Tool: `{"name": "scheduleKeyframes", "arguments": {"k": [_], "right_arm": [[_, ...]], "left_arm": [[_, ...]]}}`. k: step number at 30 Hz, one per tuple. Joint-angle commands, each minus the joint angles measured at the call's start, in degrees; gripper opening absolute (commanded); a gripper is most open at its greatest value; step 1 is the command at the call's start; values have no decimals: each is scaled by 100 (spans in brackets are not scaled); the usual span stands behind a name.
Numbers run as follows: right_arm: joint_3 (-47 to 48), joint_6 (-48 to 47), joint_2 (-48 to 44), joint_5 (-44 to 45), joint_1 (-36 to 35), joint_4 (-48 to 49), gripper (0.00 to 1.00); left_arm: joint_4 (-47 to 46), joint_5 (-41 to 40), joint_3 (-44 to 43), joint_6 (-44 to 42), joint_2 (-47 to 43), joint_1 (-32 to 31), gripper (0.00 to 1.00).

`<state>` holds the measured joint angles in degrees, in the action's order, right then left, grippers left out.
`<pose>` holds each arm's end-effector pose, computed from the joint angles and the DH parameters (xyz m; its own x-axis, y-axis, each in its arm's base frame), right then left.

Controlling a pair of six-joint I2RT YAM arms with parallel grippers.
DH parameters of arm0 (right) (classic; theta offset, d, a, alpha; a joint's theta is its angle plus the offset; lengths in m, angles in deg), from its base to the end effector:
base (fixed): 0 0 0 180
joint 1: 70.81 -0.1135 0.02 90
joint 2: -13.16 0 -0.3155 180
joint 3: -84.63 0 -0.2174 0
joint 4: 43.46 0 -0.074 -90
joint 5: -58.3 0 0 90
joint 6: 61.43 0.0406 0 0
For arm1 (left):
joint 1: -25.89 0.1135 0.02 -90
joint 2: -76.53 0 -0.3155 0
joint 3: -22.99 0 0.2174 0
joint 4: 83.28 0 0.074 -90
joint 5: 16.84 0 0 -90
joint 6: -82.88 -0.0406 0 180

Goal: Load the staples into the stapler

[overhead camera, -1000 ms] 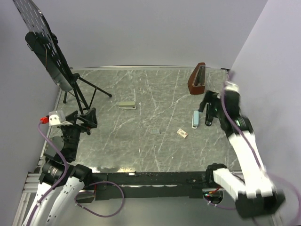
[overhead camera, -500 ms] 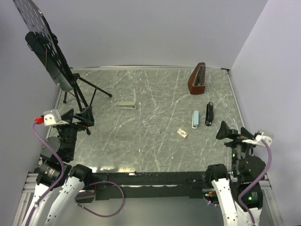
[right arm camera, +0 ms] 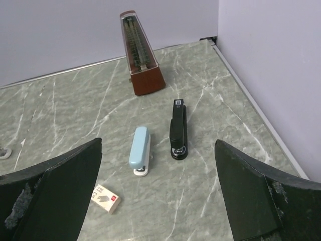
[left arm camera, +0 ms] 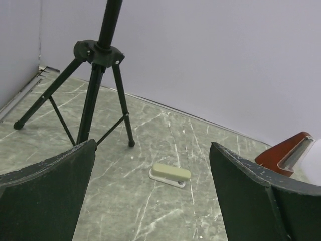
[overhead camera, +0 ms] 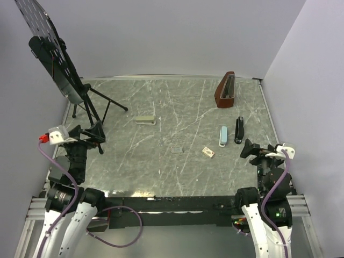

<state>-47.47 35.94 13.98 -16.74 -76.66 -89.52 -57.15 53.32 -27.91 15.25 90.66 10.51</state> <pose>-0.0330 -0.0139 0.2792 0.0379 0.1285 -0.9910 0.1547 0.9790 0.1328 0.0022 0.0137 0.3414 0.1921 -0.4241 -0.8850 0.0010 0.9019 -0.4320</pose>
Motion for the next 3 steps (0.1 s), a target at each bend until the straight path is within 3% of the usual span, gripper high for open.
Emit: {"name": "scheduleKeyframes", "arguments": {"k": [1, 3], "right_arm": [[82, -122, -759, -63, 13, 262, 100], [73, -123, -759, -81, 5, 253, 100]], "left_arm": [[-334, 217, -2, 74, 63, 43, 99], [-334, 261, 15, 83, 81, 43, 99]]}}
